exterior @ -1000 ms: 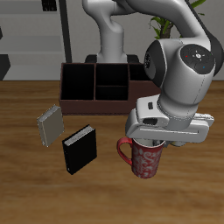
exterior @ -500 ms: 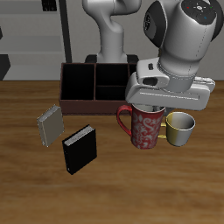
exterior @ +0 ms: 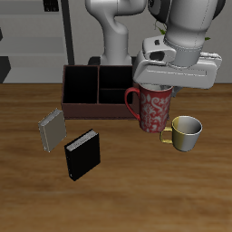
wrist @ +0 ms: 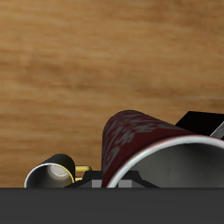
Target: Place the red mug into the back desk caddy's right compartment
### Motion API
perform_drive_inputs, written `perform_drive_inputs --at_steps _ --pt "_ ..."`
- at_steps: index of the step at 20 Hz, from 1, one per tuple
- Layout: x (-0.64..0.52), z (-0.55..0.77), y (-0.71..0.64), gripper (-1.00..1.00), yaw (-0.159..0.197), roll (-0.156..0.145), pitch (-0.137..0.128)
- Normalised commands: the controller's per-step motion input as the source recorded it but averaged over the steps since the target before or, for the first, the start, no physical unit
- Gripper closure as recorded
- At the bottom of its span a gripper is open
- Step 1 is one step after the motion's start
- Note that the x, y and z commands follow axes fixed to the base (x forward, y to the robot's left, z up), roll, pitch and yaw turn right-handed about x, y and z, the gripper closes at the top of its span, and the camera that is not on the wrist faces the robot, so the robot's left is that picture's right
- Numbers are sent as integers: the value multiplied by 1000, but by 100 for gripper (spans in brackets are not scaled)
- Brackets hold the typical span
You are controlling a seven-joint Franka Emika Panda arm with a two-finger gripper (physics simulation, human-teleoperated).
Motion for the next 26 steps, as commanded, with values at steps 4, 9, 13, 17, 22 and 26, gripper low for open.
perform_drive_inputs --at_steps 4,9,13,17,22,26 --pt "-429 174 317 100 50 18 -71" --pt "-350 110 197 100 36 -10 -74" --pt "-361 123 186 100 43 32 -55" --pt "-394 169 153 100 26 15 -63" --pt "-244 118 13 100 12 3 -35" --pt "-352 129 -42 100 5 -26 -43"
